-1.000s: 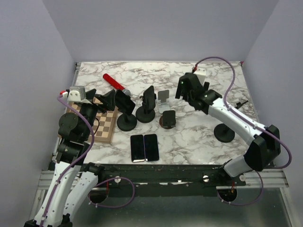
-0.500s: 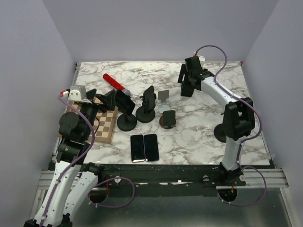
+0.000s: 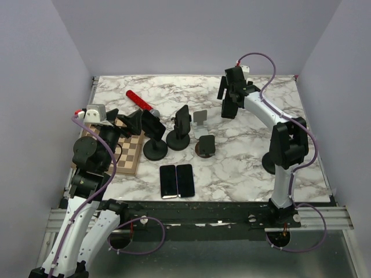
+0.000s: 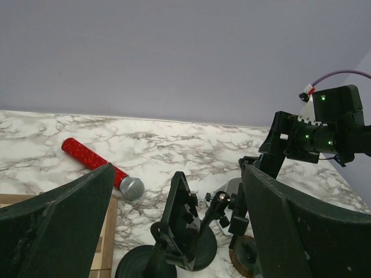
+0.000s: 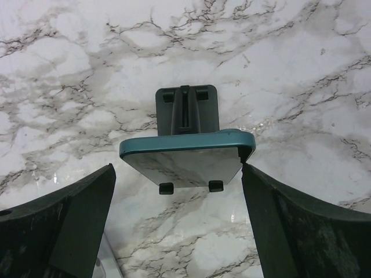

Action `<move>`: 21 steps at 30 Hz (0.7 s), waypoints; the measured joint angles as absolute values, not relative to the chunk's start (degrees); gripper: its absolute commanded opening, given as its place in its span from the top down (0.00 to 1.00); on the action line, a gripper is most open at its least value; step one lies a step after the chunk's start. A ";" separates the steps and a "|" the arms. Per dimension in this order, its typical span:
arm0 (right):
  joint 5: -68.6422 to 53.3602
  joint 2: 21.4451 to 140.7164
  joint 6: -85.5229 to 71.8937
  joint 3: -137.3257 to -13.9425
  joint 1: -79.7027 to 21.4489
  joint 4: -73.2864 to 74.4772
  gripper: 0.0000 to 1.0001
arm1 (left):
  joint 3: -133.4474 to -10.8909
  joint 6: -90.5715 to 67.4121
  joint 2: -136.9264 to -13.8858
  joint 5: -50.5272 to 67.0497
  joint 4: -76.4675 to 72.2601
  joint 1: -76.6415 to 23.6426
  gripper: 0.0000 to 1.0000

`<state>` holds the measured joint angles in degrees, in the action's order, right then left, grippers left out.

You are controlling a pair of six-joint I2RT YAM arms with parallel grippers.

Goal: Remove the phone from the phone stand

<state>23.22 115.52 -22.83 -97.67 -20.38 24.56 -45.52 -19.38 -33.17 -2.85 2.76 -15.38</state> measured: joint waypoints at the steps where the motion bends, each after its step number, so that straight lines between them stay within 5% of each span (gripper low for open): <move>1: 23.33 115.59 -22.83 -97.67 -20.32 24.58 0.04 | -45.52 -19.38 -33.19 -2.85 2.76 -15.38 0.02; 21: 23.18 116.31 -20.45 -98.48 -18.65 24.08 0.12 | -45.52 -19.38 -33.78 -2.85 2.76 -15.35 0.01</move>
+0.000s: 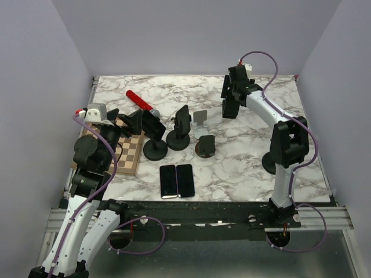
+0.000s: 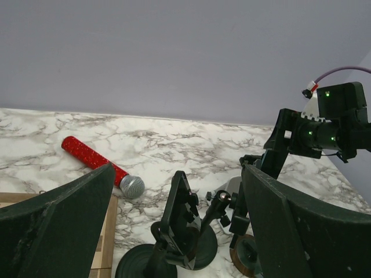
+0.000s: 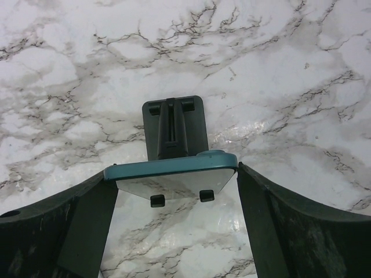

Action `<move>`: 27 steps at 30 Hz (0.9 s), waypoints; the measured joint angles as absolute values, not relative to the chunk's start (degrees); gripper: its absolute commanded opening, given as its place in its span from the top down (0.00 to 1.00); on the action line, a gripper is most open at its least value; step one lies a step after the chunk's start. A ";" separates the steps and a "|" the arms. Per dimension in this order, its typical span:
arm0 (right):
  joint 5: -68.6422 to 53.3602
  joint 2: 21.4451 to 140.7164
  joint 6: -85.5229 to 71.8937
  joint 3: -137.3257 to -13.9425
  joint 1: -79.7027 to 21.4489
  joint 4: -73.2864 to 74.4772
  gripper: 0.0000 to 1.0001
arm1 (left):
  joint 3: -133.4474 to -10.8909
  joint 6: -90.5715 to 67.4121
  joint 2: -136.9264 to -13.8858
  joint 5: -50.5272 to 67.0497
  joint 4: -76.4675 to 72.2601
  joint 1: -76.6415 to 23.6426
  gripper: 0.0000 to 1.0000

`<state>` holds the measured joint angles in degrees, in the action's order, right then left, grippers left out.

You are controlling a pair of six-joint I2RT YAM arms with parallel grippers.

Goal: Remove the phone from the phone stand

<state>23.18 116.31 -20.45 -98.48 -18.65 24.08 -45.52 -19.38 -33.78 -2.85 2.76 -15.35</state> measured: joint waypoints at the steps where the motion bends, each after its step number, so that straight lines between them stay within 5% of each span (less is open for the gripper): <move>1: 23.00 116.31 -20.12 -98.48 -18.63 23.92 0.12 | -45.52 -19.38 -33.78 -2.85 2.76 -15.38 0.02; 14: 20.27 116.31 -16.84 -97.76 -17.87 21.06 0.09 | -45.52 -19.38 -34.92 -2.83 2.76 -15.38 0.01; 27: 18.09 116.27 -14.52 -96.62 -17.61 19.97 0.37 | -45.52 -19.40 -35.68 -2.55 2.76 -15.38 0.01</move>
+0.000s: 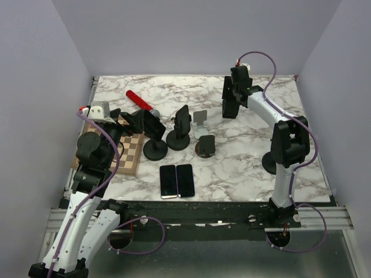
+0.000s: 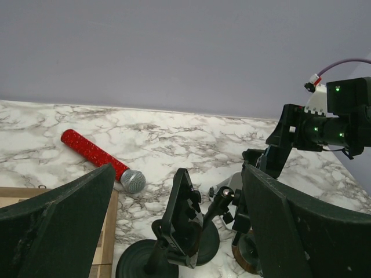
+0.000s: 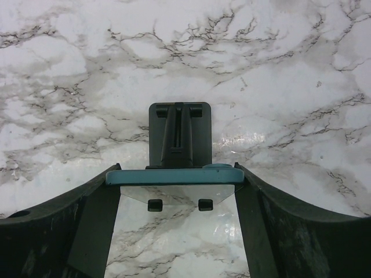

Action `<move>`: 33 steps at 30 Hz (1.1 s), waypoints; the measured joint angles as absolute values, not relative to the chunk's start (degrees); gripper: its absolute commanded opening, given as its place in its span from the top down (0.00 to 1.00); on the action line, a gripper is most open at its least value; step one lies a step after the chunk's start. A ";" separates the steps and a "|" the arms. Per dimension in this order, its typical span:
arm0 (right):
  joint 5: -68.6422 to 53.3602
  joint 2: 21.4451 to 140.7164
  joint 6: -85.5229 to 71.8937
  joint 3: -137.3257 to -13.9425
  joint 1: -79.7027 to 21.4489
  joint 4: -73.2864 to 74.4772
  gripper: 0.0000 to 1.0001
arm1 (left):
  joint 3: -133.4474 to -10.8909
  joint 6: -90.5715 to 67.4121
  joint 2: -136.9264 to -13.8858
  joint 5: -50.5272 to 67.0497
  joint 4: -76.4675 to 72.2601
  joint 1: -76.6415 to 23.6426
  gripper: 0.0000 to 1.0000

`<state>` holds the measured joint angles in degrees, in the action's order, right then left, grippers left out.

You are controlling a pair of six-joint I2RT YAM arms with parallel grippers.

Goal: Remove the phone from the phone stand

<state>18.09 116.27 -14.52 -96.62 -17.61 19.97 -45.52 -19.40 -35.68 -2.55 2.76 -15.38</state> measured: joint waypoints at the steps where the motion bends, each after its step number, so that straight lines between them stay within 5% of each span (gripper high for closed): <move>1: 17.93 116.27 -14.46 -96.62 -17.61 19.97 0.40 | -45.52 -19.40 -35.68 -2.55 2.76 -15.38 0.02; 21: 16.91 110.59 -14.09 -96.64 -17.61 23.77 0.99 | -45.52 -19.57 -36.69 -2.33 2.76 -15.38 0.02; 33: 11.90 104.79 -16.62 -96.44 -17.61 30.11 0.99 | -45.52 -19.64 -36.64 -2.28 2.74 -15.33 0.01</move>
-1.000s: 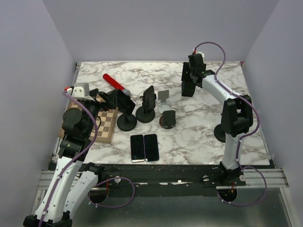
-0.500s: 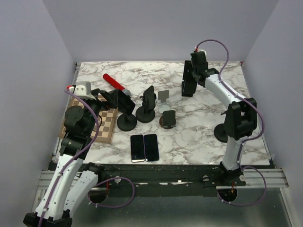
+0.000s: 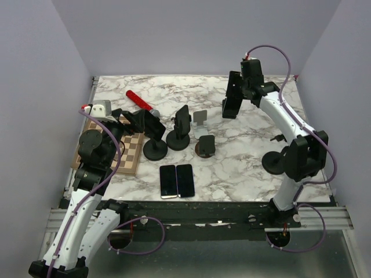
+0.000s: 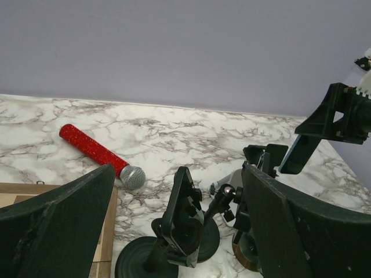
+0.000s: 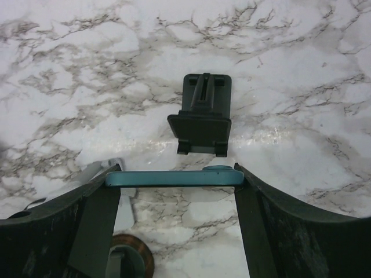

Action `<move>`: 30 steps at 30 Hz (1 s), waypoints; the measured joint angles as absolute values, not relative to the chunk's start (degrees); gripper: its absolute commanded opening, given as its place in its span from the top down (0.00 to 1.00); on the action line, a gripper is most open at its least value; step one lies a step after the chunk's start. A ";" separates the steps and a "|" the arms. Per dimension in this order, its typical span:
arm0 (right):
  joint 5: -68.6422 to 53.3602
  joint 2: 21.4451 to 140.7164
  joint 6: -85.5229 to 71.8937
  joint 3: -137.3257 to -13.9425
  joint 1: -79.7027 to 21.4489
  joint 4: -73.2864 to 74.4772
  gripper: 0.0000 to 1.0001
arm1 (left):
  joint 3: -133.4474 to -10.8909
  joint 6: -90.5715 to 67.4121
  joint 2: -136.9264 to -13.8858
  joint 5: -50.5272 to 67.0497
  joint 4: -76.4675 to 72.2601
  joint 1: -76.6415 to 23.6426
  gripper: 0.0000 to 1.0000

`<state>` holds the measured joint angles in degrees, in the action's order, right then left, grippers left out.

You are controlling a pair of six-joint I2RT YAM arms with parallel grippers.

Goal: Remove the phone from the phone stand

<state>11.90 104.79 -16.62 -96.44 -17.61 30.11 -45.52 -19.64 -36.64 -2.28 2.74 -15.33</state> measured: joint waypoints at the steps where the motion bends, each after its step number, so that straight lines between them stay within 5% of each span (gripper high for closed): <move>1: 10.85 103.31 -16.91 -95.66 -17.61 30.37 0.99 | -45.52 -19.68 -36.64 -2.20 2.74 -15.33 0.02; 12: 2.98 88.14 -20.03 -89.38 -18.13 36.58 0.99 | -45.52 -20.03 -36.58 -1.48 2.74 -15.33 0.01; 30: 0.82 71.99 -28.27 -60.66 -29.30 47.75 0.99 | -45.52 -21.02 -35.81 -0.05 2.74 -15.05 0.02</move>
